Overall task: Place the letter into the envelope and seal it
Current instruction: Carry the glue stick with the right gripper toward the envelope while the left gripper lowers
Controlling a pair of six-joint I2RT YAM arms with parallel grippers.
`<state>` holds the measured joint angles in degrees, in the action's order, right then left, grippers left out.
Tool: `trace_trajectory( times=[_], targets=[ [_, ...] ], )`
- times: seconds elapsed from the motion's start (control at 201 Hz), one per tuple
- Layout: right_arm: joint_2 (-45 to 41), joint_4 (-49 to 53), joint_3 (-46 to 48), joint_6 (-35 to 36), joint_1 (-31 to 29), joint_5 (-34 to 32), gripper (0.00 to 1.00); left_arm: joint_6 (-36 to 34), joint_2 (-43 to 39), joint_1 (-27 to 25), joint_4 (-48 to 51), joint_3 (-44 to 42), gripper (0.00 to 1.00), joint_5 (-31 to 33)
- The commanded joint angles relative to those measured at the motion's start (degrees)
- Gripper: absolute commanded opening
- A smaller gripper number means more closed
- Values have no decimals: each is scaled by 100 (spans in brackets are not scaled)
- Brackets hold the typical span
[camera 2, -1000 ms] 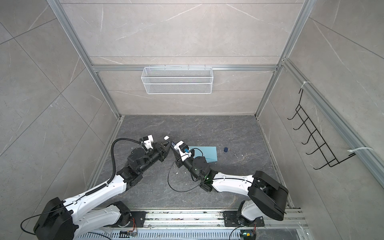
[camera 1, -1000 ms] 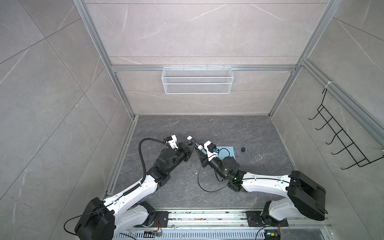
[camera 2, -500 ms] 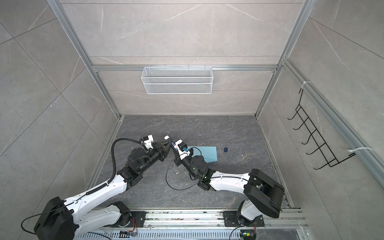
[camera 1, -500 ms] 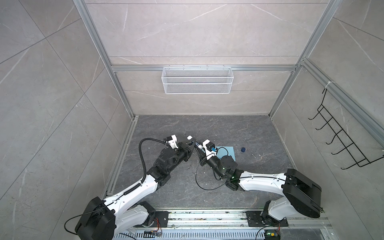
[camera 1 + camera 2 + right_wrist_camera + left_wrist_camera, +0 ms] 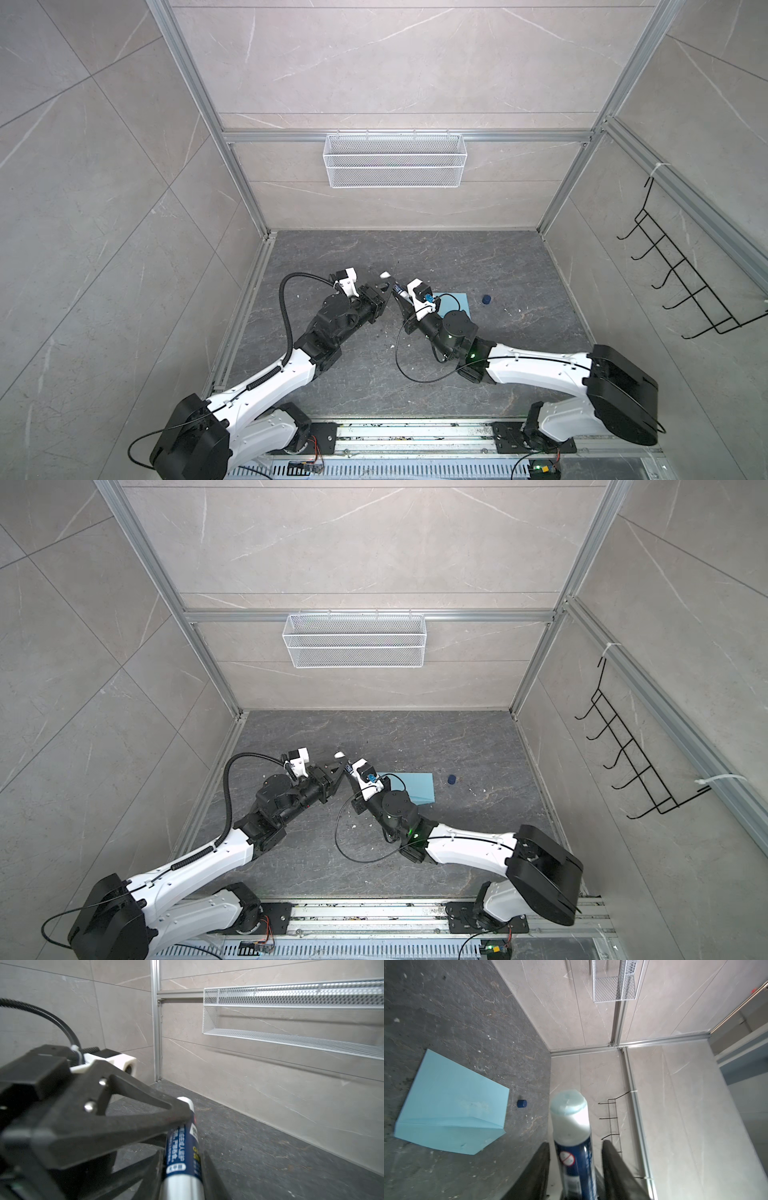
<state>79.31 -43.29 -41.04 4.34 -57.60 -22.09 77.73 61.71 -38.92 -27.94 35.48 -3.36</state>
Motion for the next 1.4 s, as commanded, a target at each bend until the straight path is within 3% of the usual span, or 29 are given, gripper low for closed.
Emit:
trace_trajectory(
  times=[0.0,0.134,0.254,0.423,0.588,0.712,0.981,1.18,1.399],
  targets=[
    [-521,1525,-386,-38,59,-800,0,-1349,-348,7,691,501,56,66],
    [-979,3155,-686,-417,300,-855,0,-2570,-518,6,1338,724,65,105],
    [-1253,4541,-1033,-823,706,-460,0,-3649,-520,7,1594,810,71,-117],
    [-1127,6728,-1844,-1249,1252,-166,0,-4959,-301,-20,1716,845,78,-551],
    [-980,8096,-2254,-1270,1484,130,0,-6003,191,-259,1772,937,82,-679],
    [-1002,8551,-2232,-1325,1542,-94,0,-6992,787,-692,1844,1145,84,-692],
    [-869,9260,-2365,-1393,1762,375,0,-8245,2242,-1254,1908,1735,86,-934],
    [-953,9216,-2213,-1572,2196,448,0,-8459,2791,-1550,2229,2162,85,-369],
    [-1142,9019,-1909,-1884,2826,436,0,-9105,3528,-1662,4037,3447,81,-93]
  ],
)
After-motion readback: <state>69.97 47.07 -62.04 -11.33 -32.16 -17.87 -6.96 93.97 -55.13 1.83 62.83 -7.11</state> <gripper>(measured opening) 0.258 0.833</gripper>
